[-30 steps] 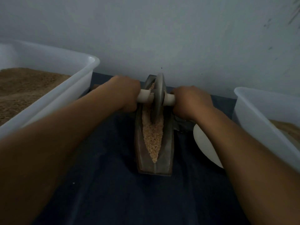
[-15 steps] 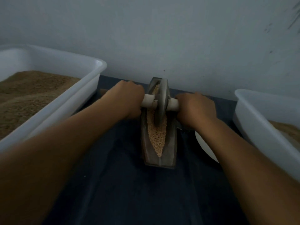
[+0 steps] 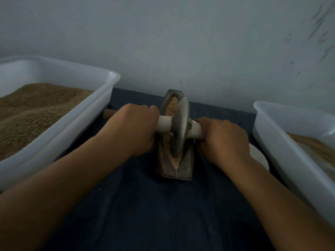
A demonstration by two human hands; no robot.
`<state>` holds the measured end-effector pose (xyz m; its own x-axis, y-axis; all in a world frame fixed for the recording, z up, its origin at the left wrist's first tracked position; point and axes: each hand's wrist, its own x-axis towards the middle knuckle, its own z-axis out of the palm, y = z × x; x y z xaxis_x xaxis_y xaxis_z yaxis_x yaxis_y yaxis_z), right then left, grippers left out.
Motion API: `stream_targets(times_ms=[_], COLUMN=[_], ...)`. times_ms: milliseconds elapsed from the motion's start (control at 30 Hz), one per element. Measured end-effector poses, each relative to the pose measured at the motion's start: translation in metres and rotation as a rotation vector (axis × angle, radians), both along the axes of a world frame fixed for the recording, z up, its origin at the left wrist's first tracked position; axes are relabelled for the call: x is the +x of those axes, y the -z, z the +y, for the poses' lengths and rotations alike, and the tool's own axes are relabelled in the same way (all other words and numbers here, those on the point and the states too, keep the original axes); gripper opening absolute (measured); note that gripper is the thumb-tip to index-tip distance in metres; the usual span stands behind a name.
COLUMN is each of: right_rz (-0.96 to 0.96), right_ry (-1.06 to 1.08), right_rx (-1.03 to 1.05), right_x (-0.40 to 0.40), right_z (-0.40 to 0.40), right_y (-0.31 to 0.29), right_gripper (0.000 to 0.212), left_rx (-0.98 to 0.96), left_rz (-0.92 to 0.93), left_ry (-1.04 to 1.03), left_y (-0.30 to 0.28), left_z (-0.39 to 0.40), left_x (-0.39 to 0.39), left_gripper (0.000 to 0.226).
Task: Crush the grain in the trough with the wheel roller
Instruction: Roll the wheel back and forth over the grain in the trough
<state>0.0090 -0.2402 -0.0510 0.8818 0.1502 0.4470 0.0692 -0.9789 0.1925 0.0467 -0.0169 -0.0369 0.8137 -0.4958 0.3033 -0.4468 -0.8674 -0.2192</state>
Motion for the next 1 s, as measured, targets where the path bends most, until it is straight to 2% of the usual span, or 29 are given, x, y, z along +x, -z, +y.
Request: stream_targets(times_ms=[133,300,467,633,867,1000], right_rz=[0.006,0.138,0.268,0.33,0.278,0.251], right_ry=[0.007,0.068,0.097,0.103,0.095,0.074], right_rx=[-0.014,0.038,0.014,-0.02,-0.035,-0.003], right_x=[0.009,0.05,0.1,0.131,0.113,0.082], right_z=[-0.002,-0.007,-0.013,-0.014,-0.015,-0.008], right_y=[0.004,0.001,-0.008,-0.019,-0.013,-0.011], right_gripper=[0.029,0.035,0.03,0.036,0.032,0.027], left_rx=[0.038,0.062,0.056,0.07,0.123,0.081], left_rz=[0.035,0.104,0.135,0.149,0.121,0.16], left_ry=[-0.021,-0.076,-0.12,-0.134,-0.129,-0.13], left_y=[0.001,-0.003,-0.006,-0.009,-0.008,-0.005], left_z=[-0.004,-0.019,-0.03,-0.032,-0.032,-0.026], left_x=[0.013,0.052,0.084,0.099,0.091,0.07], left_gripper=[0.037,0.044,0.036,0.038,0.037,0.037])
